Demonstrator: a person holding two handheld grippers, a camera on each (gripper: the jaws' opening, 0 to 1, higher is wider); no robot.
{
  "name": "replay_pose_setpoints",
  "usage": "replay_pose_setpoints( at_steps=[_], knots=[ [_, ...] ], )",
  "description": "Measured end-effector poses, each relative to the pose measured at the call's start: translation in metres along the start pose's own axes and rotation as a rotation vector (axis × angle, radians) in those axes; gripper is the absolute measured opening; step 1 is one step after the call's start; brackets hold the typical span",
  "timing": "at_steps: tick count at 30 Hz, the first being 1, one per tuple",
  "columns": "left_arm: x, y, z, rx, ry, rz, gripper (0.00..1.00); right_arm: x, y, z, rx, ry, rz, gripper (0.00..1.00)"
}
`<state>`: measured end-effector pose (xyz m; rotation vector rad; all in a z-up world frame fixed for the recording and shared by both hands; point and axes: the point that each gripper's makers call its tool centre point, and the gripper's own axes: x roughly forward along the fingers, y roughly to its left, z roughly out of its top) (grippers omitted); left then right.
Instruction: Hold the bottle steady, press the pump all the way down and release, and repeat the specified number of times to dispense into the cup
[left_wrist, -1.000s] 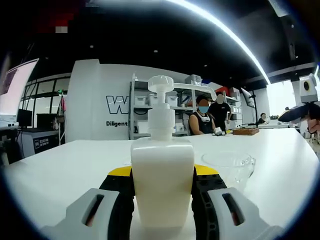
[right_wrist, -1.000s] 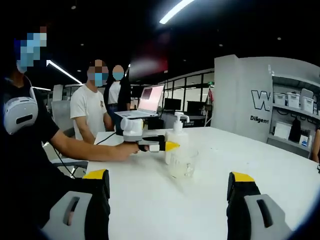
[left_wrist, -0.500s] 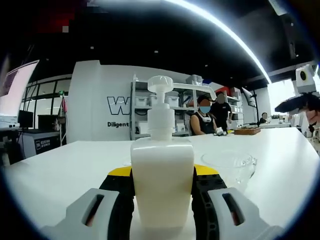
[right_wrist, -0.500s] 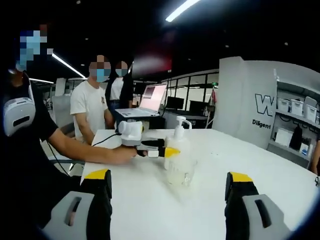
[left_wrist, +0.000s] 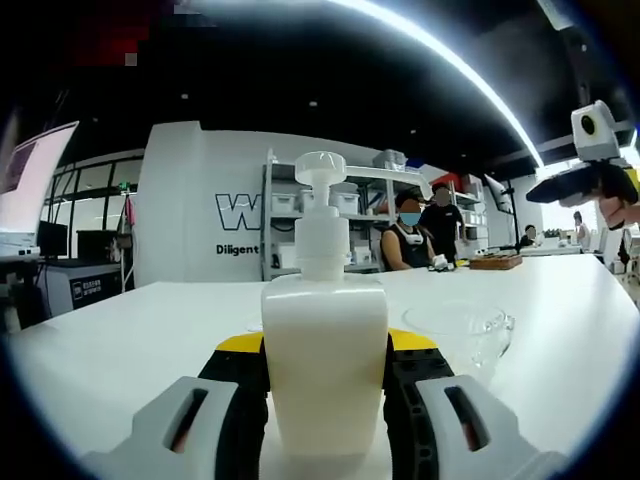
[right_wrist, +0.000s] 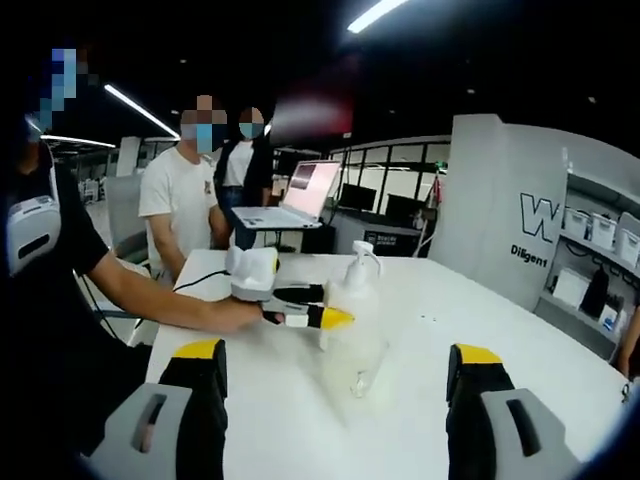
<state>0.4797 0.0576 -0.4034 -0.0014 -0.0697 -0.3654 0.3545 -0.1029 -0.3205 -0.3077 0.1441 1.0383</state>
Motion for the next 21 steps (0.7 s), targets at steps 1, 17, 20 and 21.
replay_pose_setpoints(
  at_steps=[1, 17, 20, 21],
  knots=[
    [0.000, 0.000, 0.000, 0.000, 0.001, 0.000, 0.42, 0.001, -0.002, 0.001, -0.003, 0.002, 0.001, 0.91],
    [-0.002, 0.000, 0.000, -0.002, 0.003, 0.011, 0.42, 0.013, -0.013, 0.011, -0.002, 0.025, 0.032, 0.90],
    [-0.002, 0.000, 0.000, -0.003, 0.003, 0.013, 0.42, 0.014, -0.015, 0.016, 0.009, 0.014, 0.040, 0.88],
    [-0.002, 0.000, 0.000, -0.003, 0.004, 0.013, 0.42, 0.015, -0.015, 0.017, 0.011, 0.011, 0.042, 0.88]
  ],
)
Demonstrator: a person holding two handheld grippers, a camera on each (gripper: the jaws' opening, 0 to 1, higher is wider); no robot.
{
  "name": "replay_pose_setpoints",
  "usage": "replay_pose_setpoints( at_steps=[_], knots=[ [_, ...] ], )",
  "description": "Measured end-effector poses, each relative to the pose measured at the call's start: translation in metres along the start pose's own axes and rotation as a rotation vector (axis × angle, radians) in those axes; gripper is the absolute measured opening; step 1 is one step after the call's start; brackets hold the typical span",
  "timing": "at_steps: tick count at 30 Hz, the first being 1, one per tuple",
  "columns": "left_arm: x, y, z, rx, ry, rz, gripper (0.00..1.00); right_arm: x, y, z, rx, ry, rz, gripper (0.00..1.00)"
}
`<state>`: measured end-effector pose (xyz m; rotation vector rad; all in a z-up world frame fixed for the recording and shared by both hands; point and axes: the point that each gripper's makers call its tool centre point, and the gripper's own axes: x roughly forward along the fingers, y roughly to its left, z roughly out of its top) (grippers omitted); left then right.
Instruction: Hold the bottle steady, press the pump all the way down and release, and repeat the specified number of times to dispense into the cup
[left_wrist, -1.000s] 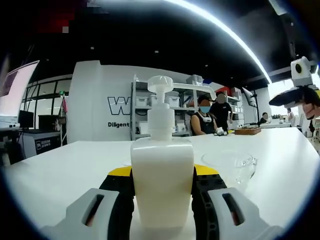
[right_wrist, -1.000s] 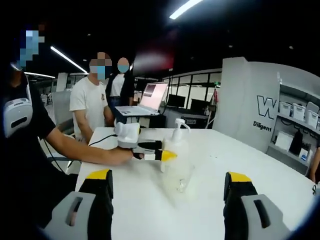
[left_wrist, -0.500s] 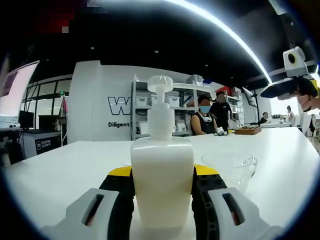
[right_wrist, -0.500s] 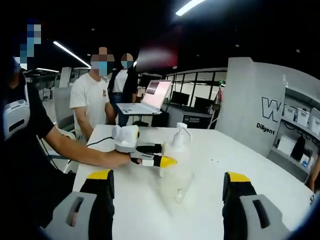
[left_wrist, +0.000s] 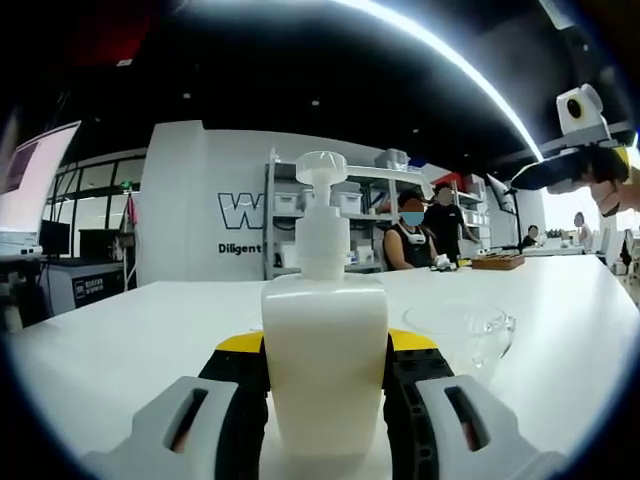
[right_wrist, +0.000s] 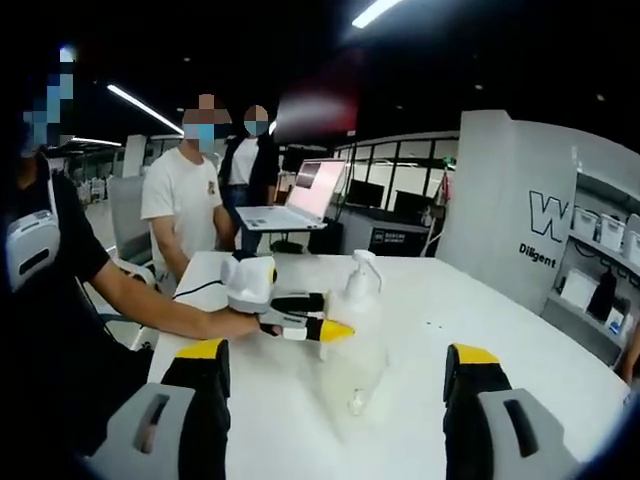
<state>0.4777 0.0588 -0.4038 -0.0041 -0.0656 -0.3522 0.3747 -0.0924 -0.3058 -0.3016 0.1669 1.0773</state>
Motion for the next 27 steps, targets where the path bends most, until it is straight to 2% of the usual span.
replay_pose_setpoints(
  at_steps=[27],
  knots=[
    [-0.001, 0.001, 0.000, -0.005, 0.004, 0.003, 0.42, 0.021, -0.008, 0.020, 0.007, 0.025, 0.035, 0.83]
  ],
)
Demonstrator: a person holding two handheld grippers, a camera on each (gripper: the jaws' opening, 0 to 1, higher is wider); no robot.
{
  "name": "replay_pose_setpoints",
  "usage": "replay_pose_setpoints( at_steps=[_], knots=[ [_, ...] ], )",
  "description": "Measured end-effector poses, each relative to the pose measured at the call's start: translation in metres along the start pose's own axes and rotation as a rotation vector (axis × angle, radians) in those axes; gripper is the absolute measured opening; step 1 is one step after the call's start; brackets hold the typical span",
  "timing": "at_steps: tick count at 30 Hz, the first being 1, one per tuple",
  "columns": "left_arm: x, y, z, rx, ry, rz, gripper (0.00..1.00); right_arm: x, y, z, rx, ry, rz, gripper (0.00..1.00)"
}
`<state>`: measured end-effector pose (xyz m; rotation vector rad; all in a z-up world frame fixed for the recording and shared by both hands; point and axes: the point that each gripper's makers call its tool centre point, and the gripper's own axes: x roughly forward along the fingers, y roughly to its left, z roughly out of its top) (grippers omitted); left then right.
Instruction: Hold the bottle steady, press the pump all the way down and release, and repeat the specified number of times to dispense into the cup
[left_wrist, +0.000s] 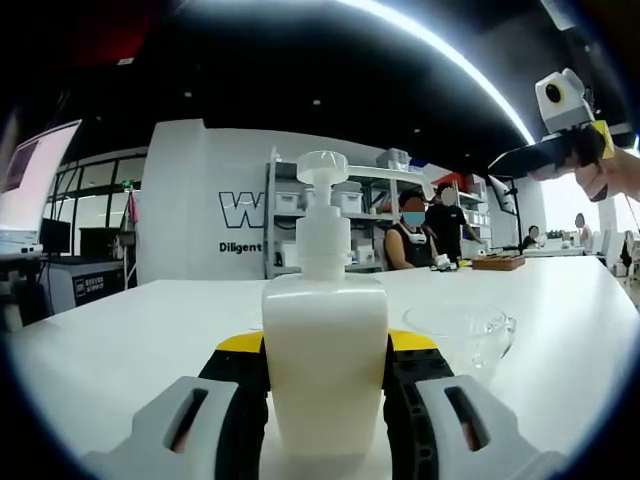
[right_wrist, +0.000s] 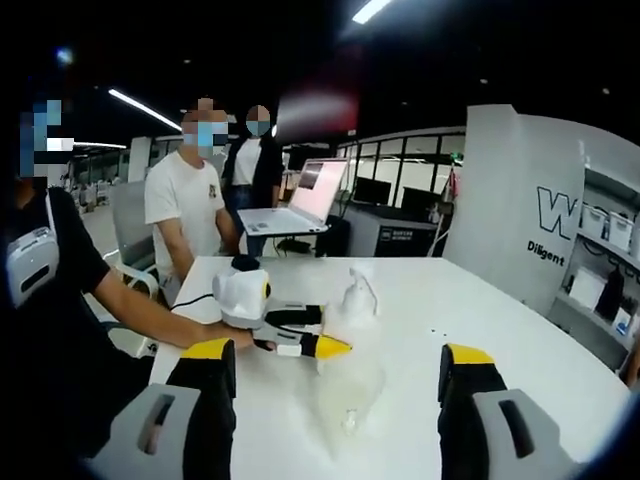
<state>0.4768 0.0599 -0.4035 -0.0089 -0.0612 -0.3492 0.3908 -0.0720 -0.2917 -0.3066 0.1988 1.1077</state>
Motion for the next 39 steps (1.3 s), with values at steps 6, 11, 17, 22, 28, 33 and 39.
replay_pose_setpoints(
  at_steps=[6, 11, 17, 22, 28, 33, 39],
  knots=[
    [0.000, 0.000, 0.000, -0.001, 0.002, 0.001, 0.42, 0.006, -0.005, -0.002, 0.002, 0.020, -0.001, 0.81],
    [-0.001, 0.000, 0.000, -0.003, 0.004, -0.001, 0.42, 0.011, -0.006, 0.000, -0.009, 0.029, 0.001, 0.79],
    [-0.001, 0.000, 0.000, -0.003, 0.006, -0.001, 0.42, 0.014, -0.008, 0.003, -0.019, 0.043, 0.004, 0.78],
    [0.000, -0.001, 0.000, 0.000, 0.008, 0.001, 0.42, 0.017, -0.007, 0.007, -0.027, 0.048, 0.011, 0.75],
    [0.000, -0.001, -0.001, 0.001, 0.008, 0.003, 0.42, 0.024, -0.010, 0.008, -0.047, 0.075, 0.016, 0.73],
    [0.000, -0.001, -0.001, 0.000, 0.007, 0.001, 0.42, 0.028, -0.013, 0.010, -0.073, 0.106, 0.012, 0.70],
    [0.001, -0.001, -0.001, -0.004, 0.004, -0.008, 0.42, 0.035, -0.016, 0.016, -0.088, 0.120, 0.016, 0.69]
  ],
)
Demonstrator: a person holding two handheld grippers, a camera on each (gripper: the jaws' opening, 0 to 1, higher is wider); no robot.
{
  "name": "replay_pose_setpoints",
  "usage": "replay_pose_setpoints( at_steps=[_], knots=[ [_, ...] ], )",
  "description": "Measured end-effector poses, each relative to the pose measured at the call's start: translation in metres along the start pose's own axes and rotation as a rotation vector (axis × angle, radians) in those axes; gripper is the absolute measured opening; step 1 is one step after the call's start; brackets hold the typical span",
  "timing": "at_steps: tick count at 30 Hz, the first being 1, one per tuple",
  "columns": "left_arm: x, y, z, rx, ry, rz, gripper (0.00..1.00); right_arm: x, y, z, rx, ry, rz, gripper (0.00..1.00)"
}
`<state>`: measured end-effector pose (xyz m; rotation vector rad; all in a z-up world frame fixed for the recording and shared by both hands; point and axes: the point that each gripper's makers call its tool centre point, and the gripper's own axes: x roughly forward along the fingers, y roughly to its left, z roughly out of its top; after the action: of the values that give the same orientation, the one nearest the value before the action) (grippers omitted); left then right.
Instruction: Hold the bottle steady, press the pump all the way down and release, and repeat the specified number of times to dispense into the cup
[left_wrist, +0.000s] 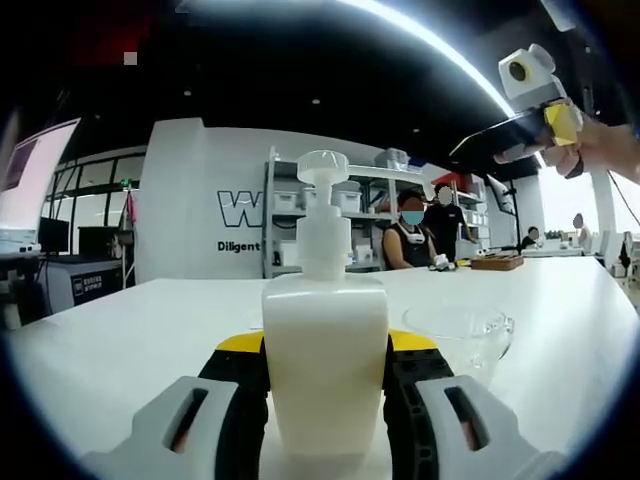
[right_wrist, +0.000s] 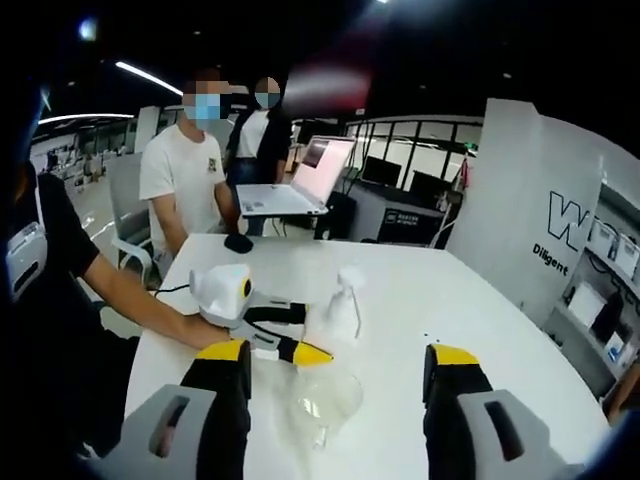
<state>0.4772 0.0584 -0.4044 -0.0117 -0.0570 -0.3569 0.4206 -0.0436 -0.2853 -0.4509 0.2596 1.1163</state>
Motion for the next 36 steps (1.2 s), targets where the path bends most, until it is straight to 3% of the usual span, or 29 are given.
replay_pose_setpoints(
  at_steps=[10, 36],
  knots=[
    [0.000, -0.001, 0.000, 0.000, 0.000, -0.007, 0.42, 0.011, -0.008, 0.006, 0.005, 0.014, 0.015, 0.64],
    [0.000, -0.001, -0.001, -0.003, 0.003, -0.008, 0.42, 0.037, -0.016, 0.018, -0.101, 0.107, 0.047, 0.44]
  ],
)
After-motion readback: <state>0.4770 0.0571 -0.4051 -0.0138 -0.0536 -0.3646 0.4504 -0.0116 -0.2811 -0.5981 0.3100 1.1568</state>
